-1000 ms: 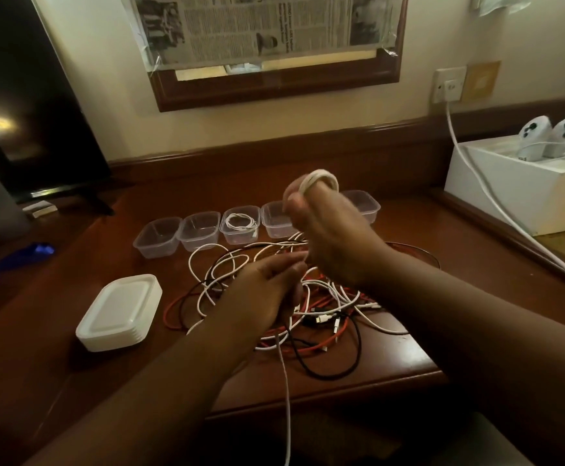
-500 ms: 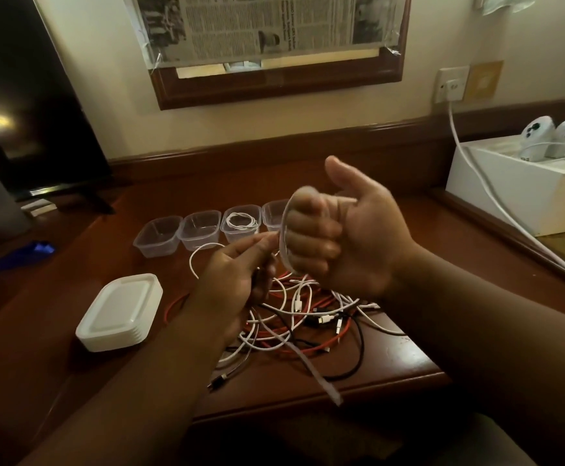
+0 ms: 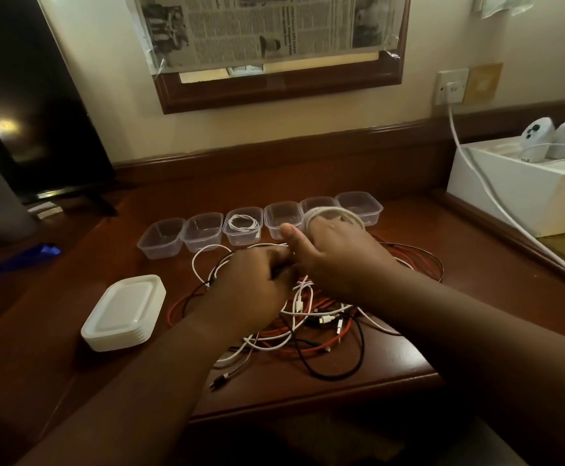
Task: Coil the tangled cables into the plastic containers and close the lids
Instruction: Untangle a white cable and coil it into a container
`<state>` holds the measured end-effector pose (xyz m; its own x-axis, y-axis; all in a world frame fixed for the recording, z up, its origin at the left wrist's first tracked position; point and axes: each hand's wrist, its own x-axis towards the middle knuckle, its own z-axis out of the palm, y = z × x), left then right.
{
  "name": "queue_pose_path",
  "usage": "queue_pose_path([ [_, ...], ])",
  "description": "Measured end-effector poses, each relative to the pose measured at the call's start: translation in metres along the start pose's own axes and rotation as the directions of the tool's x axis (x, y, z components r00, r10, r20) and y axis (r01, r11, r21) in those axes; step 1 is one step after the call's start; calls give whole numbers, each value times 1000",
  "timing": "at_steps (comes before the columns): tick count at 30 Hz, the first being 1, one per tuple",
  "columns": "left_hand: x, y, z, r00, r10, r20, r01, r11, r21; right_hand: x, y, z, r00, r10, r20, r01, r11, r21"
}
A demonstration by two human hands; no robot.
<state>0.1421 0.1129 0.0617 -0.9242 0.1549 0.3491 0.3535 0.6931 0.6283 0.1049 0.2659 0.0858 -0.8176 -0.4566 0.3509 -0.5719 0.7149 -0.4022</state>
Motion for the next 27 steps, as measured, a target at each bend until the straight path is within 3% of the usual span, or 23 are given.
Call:
queue_pose_path([
  [3,2,-7,-1,988,99,-121,-89,992,86,1,3,-3,995,3,98,-17,990,142],
  [6,6,-12,0,970,187,-155,-182,982,50,0,6,-1,980,19,200,-56,982,182],
  [9,9,-18,-1,979,197,-59,-201,978,-63,0,9,-2,936,10,352,-144,923,357],
  [12,10,-26,3,987,140,80,-128,982,-138,0,13,-5,870,-61,490,-202,861,466],
  [14,10,-30,8,983,172,68,-162,979,-122,1,18,-2,857,-92,506,-219,825,521],
  [18,16,-39,21,958,272,-88,-275,961,-33,10,21,18,936,-25,350,-218,741,635],
  [23,30,-56,30,962,177,-208,-198,977,-83,31,23,40,991,63,120,-125,767,629],
  [27,44,-70,37,946,140,-291,-175,980,-99,49,31,59,995,104,-8,-68,701,710],
])
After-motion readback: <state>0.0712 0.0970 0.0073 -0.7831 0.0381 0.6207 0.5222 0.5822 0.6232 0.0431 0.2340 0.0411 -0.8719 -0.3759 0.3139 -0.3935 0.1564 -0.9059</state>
